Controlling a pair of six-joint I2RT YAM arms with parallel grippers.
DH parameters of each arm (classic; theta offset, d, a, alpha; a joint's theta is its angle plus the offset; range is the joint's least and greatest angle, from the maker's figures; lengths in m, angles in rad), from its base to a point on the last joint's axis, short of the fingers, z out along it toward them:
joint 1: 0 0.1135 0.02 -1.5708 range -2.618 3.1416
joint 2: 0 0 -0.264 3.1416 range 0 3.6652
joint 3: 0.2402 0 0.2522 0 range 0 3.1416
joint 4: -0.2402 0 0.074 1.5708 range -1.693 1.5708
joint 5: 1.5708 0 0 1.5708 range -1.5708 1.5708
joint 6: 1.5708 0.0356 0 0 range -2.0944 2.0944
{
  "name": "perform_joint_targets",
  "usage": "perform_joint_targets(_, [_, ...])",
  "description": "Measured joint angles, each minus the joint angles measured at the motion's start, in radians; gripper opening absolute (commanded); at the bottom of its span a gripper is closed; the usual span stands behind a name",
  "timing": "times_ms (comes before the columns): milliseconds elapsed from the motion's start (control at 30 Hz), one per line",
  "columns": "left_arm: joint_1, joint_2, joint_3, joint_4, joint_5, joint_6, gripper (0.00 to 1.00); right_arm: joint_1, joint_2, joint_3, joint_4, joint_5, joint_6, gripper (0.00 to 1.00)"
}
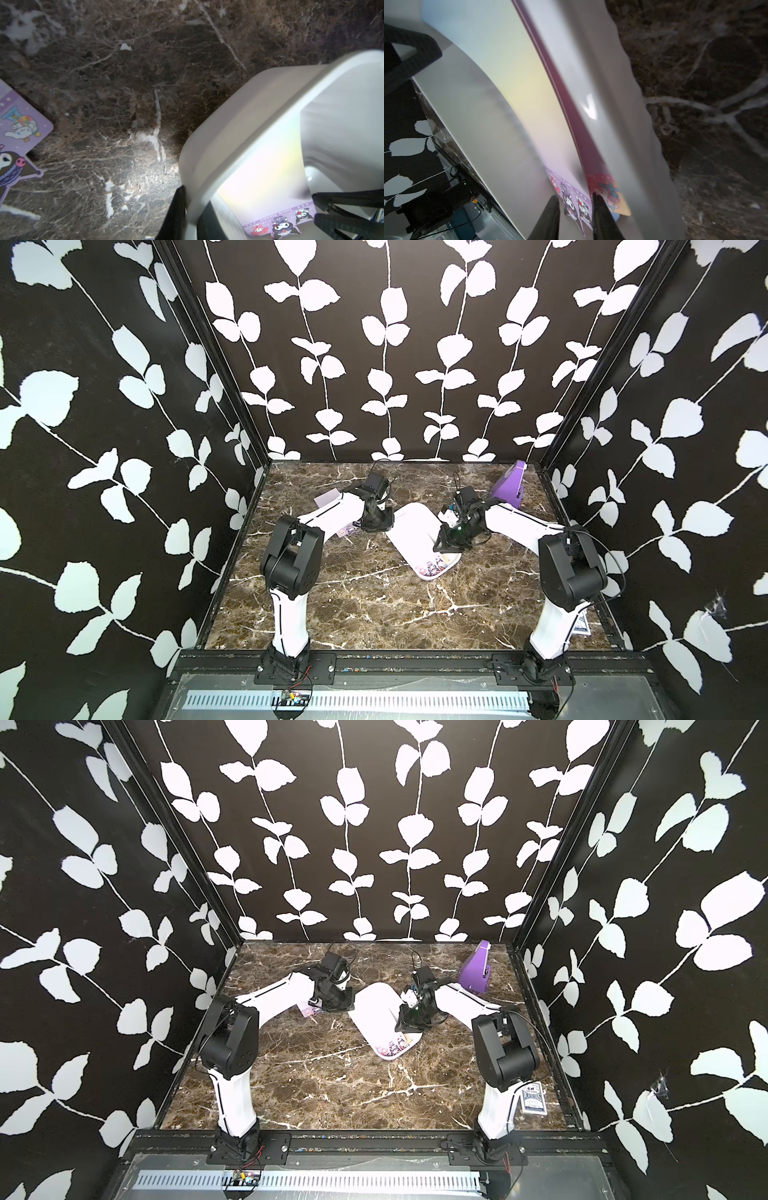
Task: Take the stickers out of the storage box
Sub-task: Pick up the sticker from the storage box, then place the storage box at the center of the board.
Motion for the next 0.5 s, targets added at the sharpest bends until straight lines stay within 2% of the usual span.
perform_joint_targets(500, [0.000, 0.000, 0.003, -0.008, -0.001, 0.003, 0.14, -0.029, -0.037, -0.107, 0.187, -0.162, 0.076, 0.25])
